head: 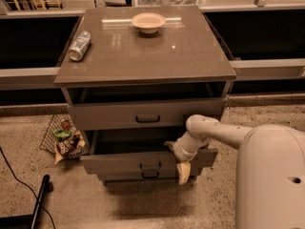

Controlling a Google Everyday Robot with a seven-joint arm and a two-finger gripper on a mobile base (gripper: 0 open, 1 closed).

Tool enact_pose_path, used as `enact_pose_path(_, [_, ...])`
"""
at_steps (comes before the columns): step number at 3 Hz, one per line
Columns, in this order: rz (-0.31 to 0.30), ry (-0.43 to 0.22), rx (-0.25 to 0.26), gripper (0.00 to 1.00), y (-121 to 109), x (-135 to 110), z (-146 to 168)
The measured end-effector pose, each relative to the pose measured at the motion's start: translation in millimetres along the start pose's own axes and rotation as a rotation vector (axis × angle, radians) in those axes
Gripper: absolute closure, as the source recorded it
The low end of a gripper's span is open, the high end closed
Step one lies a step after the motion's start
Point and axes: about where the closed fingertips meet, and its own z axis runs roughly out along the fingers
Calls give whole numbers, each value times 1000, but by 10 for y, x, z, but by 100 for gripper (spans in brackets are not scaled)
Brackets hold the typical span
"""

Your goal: Open middle drawer

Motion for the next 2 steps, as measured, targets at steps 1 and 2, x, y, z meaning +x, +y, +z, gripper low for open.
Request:
enact_pose_path(1, [-1,20,-57,19,194,-93,26])
enact_pose_path(2, [4,27,-80,42,379,-178,-27])
